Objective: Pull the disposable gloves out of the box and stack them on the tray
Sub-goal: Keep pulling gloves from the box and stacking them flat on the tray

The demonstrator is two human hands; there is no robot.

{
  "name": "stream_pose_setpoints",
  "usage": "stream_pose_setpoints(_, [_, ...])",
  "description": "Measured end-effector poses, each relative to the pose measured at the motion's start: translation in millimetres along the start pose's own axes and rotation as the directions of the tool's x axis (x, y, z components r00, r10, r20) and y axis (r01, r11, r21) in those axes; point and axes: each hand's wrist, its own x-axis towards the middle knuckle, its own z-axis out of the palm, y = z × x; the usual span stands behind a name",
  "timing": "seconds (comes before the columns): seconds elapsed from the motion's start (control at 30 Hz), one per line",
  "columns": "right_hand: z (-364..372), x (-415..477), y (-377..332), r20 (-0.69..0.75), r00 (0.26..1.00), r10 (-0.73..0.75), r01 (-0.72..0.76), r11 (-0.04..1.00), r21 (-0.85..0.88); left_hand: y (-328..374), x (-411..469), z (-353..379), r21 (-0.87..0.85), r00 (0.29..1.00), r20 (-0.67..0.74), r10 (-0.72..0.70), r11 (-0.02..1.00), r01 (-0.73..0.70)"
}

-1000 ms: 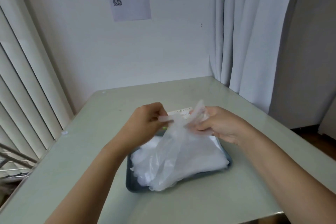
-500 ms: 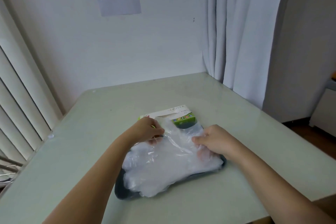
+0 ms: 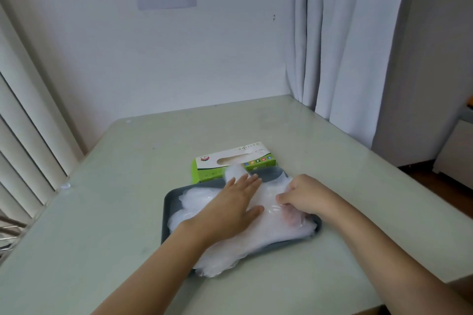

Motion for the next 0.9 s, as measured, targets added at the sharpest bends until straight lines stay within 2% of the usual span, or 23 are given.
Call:
stream_pose_setpoints(0.13, [1.6, -1.0, 3.5, -0.036, 0.999, 0.026, -0.022, 0.995, 0.099, -2.8, -2.4, 13.1, 0.009, 0.995, 0.101, 0.006, 1.0, -0.007])
stream_pose_setpoints(0.27, [1.7, -4.6, 7.8, -0.018, 1.0, -0.017, 0.02, 0.977, 0.213, -7.5, -1.3, 24.7, 0.03, 0.988, 0.156, -0.015, 1.0, 0.011])
stream_pose_setpoints(0.3, [1.7, -5.3, 7.7, -0.1, 0.994, -0.039, 0.058, 0.979, 0.198, -8.1, -0.8, 26.4, 0.039, 0.987, 0.158, -0.019, 0.999, 0.013])
stream_pose_setpoints(0.33, [1.7, -7.9, 6.2, -0.248, 0.966, -0.073, 0.116, 0.979, 0.165, -8.2, -0.4, 27.2, 0.046, 0.987, 0.158, -0.024, 0.999, 0.017])
stream_pose_setpoints(0.4, [5.1, -18.8, -4.5, -0.54, 0.819, -0.195, 0.307, 0.943, 0.125, -9.5, 0.9, 30.2, 0.048, 0.987, 0.157, -0.027, 0.999, 0.02])
stream_pose_setpoints(0.43, [7.8, -25.0, -13.3, -0.588, 0.773, -0.238, 0.401, 0.902, 0.162, -10.5, 2.0, 31.6, 0.048, 0.987, 0.156, -0.023, 0.999, 0.015])
stream_pose_setpoints(0.47, [11.3, -31.5, -24.0, -0.549, 0.793, -0.264, 0.458, 0.853, 0.251, -11.2, 2.7, 32.2, 0.049, 0.989, 0.145, -0.007, 0.999, 0.0])
stream_pose_setpoints(0.5, [16.6, -36.8, -34.1, -0.432, 0.858, -0.276, 0.451, 0.807, 0.381, -12.1, 3.2, 32.7, 0.051, 0.992, 0.124, 0.016, 0.998, -0.022])
stream_pose_setpoints(0.53, [23.0, -41.5, -42.2, -0.265, 0.924, -0.276, 0.376, 0.778, 0.503, -11.8, 3.5, 32.1, 0.057, 0.993, 0.108, 0.037, 0.997, -0.044])
stream_pose_setpoints(0.57, [30.0, -42.4, -46.7, -0.108, 0.958, -0.265, 0.278, 0.777, 0.564, -11.3, 3.4, 30.3, 0.078, 0.993, 0.11, 0.044, 0.996, -0.052])
stream_pose_setpoints(0.6, [35.8, -42.3, -48.8, -0.013, 0.967, -0.253, 0.216, 0.798, 0.563, -10.8, 2.8, 29.0, 0.111, 0.991, 0.123, 0.044, 0.992, -0.058])
stream_pose_setpoints(0.67, [45.3, -36.7, -45.4, 0.027, 0.972, -0.233, 0.191, 0.853, 0.487, -12.0, 2.3, 27.7, 0.13, 0.989, 0.144, 0.036, 0.99, -0.055])
stream_pose_setpoints(0.73, [53.8, -30.0, -38.4, -0.006, 0.971, -0.241, 0.226, 0.905, 0.361, -15.5, 2.6, 29.6, 0.091, 0.991, 0.132, 0.034, 0.995, -0.046])
stream_pose_setpoints(0.83, [61.7, -21.1, -34.2, 0.034, 0.961, -0.273, 0.27, 0.96, 0.078, -18.0, -0.4, 27.0, 0.085, 0.988, 0.156, -0.005, 0.996, -0.008])
stream_pose_setpoints(0.9, [66.2, -15.0, -29.3, 0.048, 0.965, -0.258, 0.262, 0.954, -0.143, -17.6, -8.0, 22.4, 0.084, 0.982, 0.18, -0.062, 0.995, 0.047])
